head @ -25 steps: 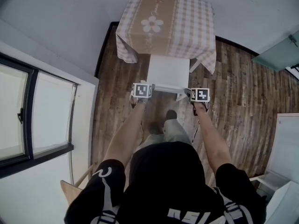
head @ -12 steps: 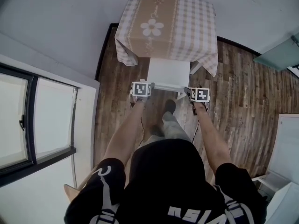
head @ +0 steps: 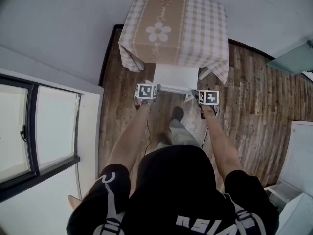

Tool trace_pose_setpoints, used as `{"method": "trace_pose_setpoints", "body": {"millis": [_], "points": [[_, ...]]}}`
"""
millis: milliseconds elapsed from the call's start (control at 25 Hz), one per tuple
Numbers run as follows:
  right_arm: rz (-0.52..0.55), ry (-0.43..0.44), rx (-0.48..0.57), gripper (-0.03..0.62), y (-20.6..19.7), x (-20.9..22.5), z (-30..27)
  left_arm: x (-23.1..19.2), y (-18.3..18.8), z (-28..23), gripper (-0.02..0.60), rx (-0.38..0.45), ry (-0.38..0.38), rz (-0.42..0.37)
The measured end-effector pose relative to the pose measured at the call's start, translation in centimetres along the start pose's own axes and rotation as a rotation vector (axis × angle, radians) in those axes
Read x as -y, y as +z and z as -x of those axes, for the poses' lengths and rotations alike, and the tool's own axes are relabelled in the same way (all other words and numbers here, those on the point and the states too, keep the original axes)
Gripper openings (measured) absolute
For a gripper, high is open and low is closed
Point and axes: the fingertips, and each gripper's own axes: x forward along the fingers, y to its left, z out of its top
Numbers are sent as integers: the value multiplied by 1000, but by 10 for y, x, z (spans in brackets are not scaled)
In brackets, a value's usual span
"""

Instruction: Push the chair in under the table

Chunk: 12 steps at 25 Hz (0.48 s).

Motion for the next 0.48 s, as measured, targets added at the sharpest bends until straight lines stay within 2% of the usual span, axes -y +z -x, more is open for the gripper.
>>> {"method": "trace_pose_setpoints", "body": {"millis": [280, 480], "points": [[1, -1, 4, 427, 24, 11, -12, -5, 21, -15, 368, -23, 17, 3], [0, 6, 8, 428, 41, 12, -25, -10, 42, -25, 368, -6, 4, 4]]}}
